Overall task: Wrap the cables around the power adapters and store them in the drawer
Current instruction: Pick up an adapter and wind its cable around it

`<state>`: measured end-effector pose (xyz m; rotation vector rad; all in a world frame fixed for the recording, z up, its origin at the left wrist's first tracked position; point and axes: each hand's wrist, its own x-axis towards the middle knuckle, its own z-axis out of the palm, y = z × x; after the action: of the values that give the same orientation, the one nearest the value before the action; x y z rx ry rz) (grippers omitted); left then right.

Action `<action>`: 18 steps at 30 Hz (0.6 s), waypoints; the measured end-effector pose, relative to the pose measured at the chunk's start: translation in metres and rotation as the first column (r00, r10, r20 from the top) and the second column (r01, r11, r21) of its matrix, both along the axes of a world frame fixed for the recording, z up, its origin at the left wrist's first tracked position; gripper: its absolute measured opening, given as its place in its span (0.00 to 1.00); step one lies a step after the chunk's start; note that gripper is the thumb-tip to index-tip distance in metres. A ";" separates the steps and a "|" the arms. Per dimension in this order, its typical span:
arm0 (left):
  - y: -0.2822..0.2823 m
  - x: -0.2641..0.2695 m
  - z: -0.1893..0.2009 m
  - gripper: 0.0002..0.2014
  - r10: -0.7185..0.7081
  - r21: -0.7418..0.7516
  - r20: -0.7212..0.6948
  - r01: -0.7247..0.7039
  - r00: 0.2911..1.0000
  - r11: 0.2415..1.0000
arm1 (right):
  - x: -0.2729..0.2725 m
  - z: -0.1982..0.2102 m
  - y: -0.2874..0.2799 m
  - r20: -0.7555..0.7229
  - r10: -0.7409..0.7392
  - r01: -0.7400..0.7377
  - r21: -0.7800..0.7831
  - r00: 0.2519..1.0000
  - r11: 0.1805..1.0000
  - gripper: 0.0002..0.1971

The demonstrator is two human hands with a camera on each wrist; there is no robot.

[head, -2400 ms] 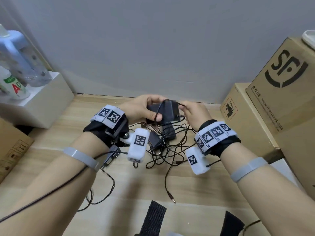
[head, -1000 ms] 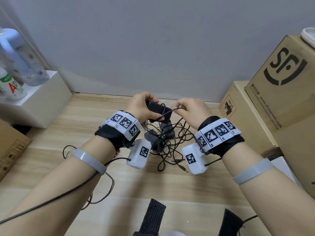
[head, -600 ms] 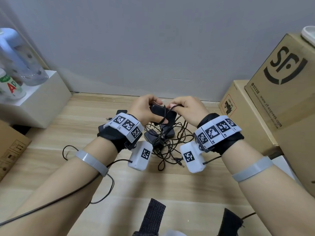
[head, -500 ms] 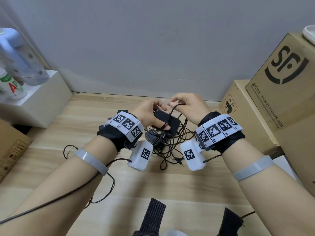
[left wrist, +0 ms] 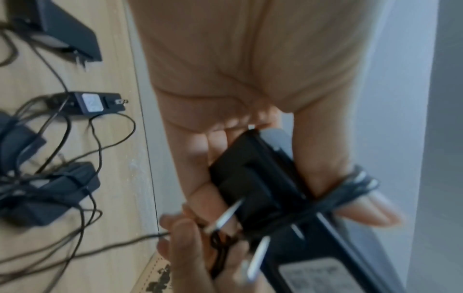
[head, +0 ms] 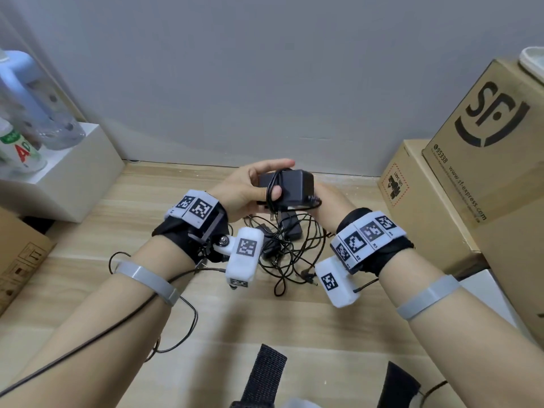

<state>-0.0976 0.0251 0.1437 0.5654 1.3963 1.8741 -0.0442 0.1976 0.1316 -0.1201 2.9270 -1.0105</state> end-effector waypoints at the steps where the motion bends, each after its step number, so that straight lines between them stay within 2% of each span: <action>1: 0.002 0.002 0.000 0.39 0.020 0.034 0.037 -0.021 0.999 0.999 | 0.000 -0.003 -0.002 0.029 -0.003 0.003 -0.030 1.000 1.000 0.10; 5: 0.007 0.002 -0.003 0.41 0.142 0.069 0.165 -0.155 0.976 0.985 | 0.002 -0.005 -0.007 0.036 0.028 -0.028 -0.011 0.999 1.000 0.07; 10: 0.004 -0.003 -0.003 0.40 0.209 0.079 0.300 -0.243 0.931 0.967 | 0.004 -0.009 -0.006 -0.033 0.036 -0.042 -0.206 0.999 0.978 0.16; 11: 0.003 -0.002 -0.002 0.39 0.220 0.094 0.350 -0.268 0.910 0.959 | 0.006 -0.009 -0.007 -0.018 0.022 -0.026 -0.255 1.000 0.967 0.20; 12: 0.003 -0.001 -0.002 0.36 0.236 0.105 0.395 -0.299 0.888 0.949 | 0.007 -0.009 -0.007 -0.004 0.009 -0.010 -0.307 1.000 0.952 0.28; 14: 0.002 -0.001 0.001 0.23 0.282 0.104 0.463 -0.368 0.840 0.924 | 0.006 -0.014 -0.005 0.069 -0.067 0.090 -0.408 0.995 0.908 0.48; 15: 0.001 -0.001 0.004 0.15 0.312 0.093 0.488 -0.403 0.815 0.910 | 0.005 -0.015 -0.003 0.103 -0.097 0.134 -0.463 0.990 0.876 0.47; 17: 0.000 -0.002 0.005 0.13 0.334 0.073 0.515 -0.429 0.789 0.900 | 0.005 -0.014 0.000 0.096 -0.124 0.156 -0.519 0.988 0.840 0.27; 18: 0.000 -0.002 0.004 0.13 0.343 0.057 0.518 -0.432 0.784 0.900 | 0.005 -0.013 0.003 0.059 -0.143 0.154 -0.489 0.988 0.859 0.18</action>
<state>-0.0998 0.0248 0.1482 -0.1599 1.0551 2.2761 -0.0389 0.2001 0.1186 0.1049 2.6161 -1.7532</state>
